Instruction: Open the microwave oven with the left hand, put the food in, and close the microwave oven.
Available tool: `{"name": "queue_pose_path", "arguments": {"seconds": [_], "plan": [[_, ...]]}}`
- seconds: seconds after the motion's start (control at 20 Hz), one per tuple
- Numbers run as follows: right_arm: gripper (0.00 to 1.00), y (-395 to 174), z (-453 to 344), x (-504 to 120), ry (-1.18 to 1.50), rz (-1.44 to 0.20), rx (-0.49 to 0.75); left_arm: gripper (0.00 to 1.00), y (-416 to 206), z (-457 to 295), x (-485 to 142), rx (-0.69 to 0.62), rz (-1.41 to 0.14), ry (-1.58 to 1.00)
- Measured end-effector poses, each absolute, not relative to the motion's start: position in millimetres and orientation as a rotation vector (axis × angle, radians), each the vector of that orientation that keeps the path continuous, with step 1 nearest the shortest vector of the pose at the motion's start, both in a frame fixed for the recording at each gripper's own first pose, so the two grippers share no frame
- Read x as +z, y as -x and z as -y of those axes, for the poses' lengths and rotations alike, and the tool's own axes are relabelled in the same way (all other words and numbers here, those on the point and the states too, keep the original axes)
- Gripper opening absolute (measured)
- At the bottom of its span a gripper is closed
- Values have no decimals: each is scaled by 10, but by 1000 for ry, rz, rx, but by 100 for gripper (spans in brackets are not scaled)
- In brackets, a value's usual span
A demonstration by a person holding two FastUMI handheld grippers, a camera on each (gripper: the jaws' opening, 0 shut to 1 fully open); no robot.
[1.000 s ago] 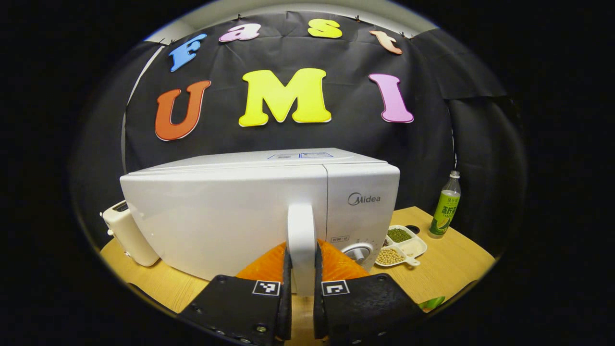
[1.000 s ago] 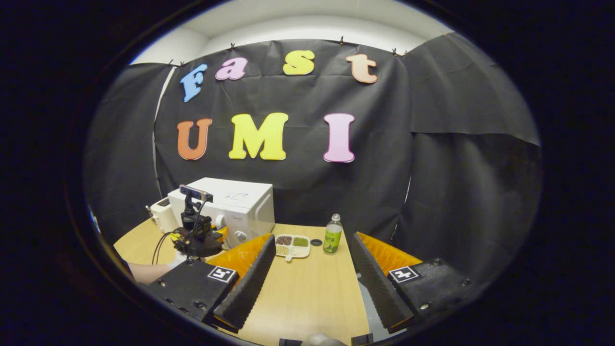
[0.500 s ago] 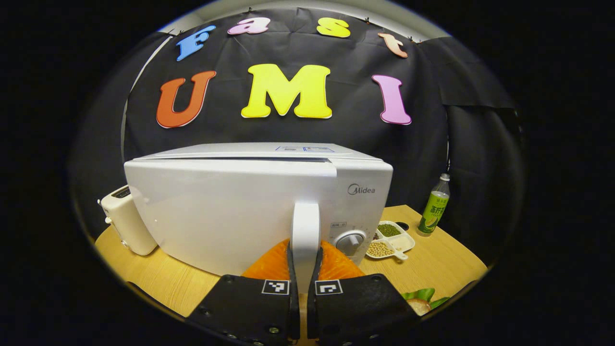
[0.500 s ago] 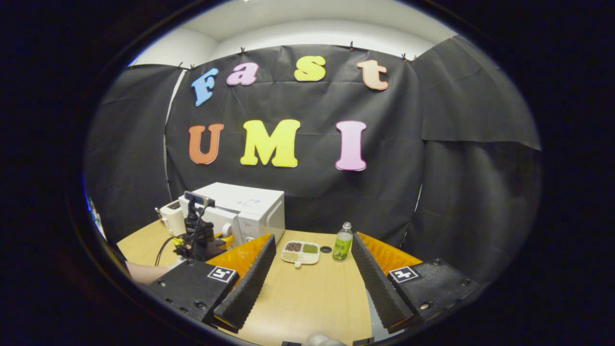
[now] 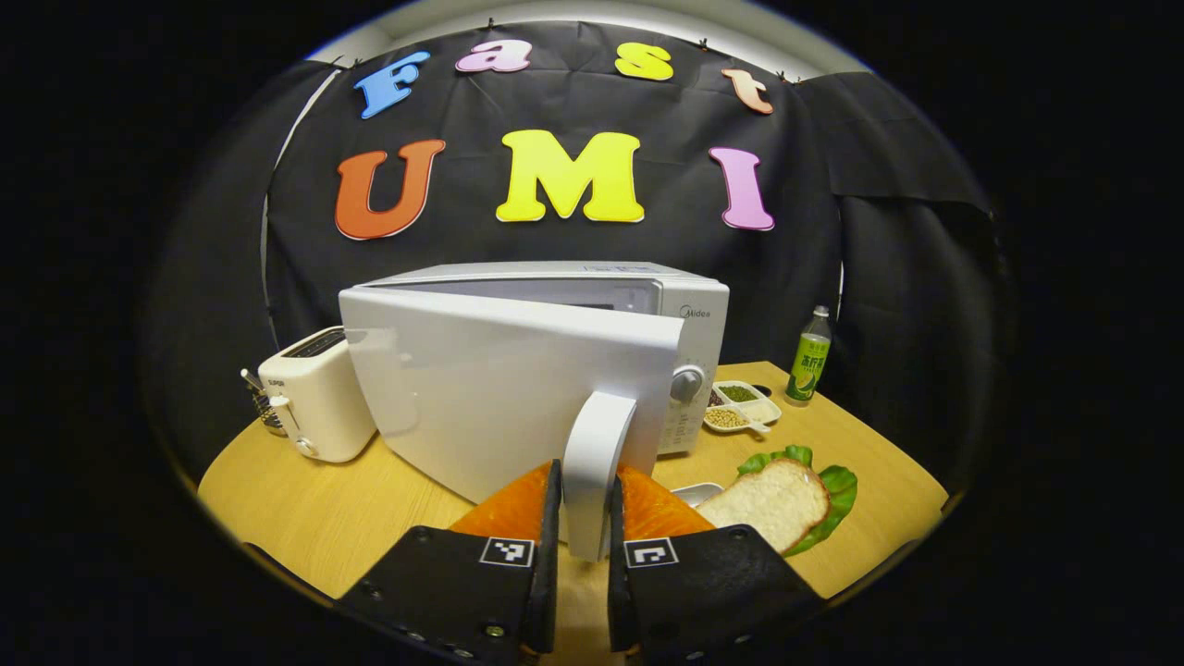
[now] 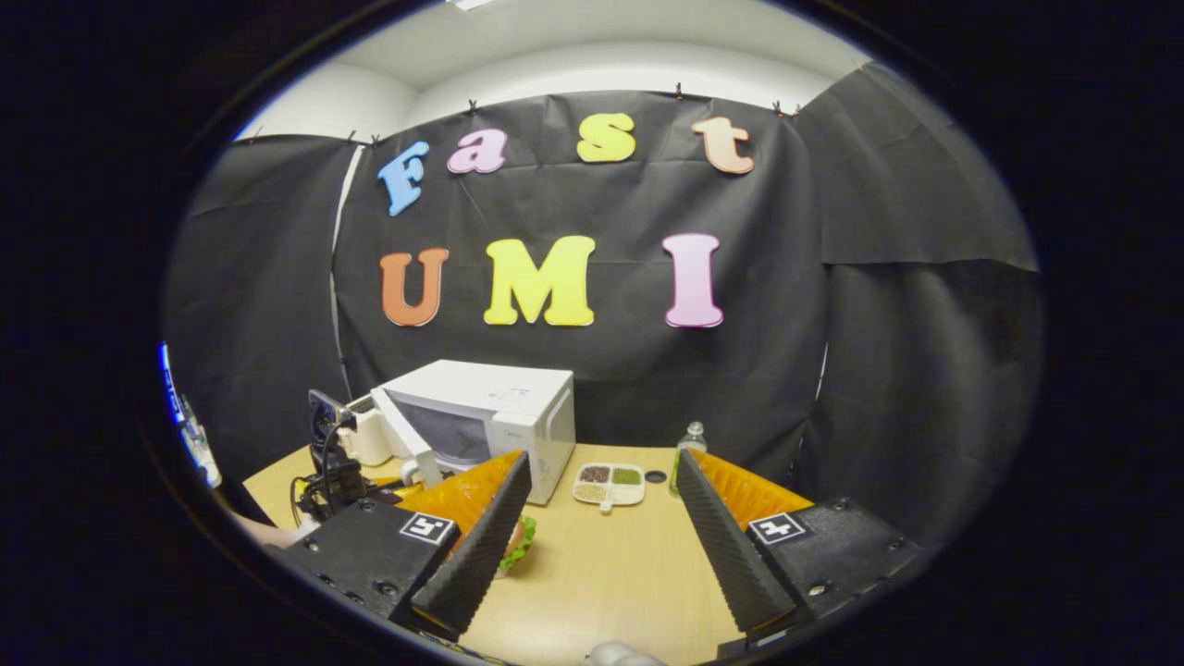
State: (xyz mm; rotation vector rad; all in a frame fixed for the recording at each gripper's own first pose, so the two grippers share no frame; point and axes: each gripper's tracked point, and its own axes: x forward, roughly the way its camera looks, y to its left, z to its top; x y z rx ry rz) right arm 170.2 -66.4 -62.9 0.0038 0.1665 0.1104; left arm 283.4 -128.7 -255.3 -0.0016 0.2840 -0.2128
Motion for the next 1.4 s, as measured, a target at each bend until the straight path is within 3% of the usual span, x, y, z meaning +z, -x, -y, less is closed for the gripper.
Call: {"name": "queue_pose_path", "arguments": {"seconds": [0.1, 0.15, 0.2, 0.3, 0.6, 0.65, 0.9, 0.95, 1.0, 1.05, 1.15, 1.2, 1.25, 1.4], "plan": [[94, -1667, 614, -655, -6, -167, 110, 29, -2790, 1080, -2574, -185, -280, -18], [100, -1658, 591, -679, -8, -174, 111, 40, -2774, 997, -2567, -174, -289, -20], [100, -1643, 544, -690, -17, -178, 118, 75, -2752, 913, -2570, -158, -293, -21], [94, -1640, 471, -694, -31, -182, 129, 98, -2692, 841, -2543, -159, -304, -14], [94, -1572, 128, -640, -38, -170, 175, 97, -2456, 540, -2471, -132, -303, -36], [100, -1549, 62, -637, -36, -170, 182, 97, -2401, 470, -2475, -128, -307, -36], [100, -1411, -287, -707, -26, -175, 219, 97, -2143, 39, -2475, -86, -308, -60], [94, -1378, -353, -713, -25, -177, 225, 97, -2096, -57, -2482, -75, -309, -61], [100, -1347, -431, -721, -24, -177, 232, 97, -2047, -165, -2480, -65, -311, -60], [94, -1309, -486, -727, -22, -179, 233, 97, -2014, -244, -2483, -57, -313, -59], [94, -1236, -607, -744, -22, -182, 236, 97, -1934, -432, -2486, -39, -315, -70], [100, -1192, -678, -760, -26, -189, 243, 97, -1908, -529, -2498, -32, -314, -78], [94, -1149, -746, -761, -29, -191, 248, 97, -1877, -627, -2493, -27, -314, -86], [94, -1031, -887, -763, -10, -184, 242, 97, -1783, -923, -2518, -10, -316, -83]]}}
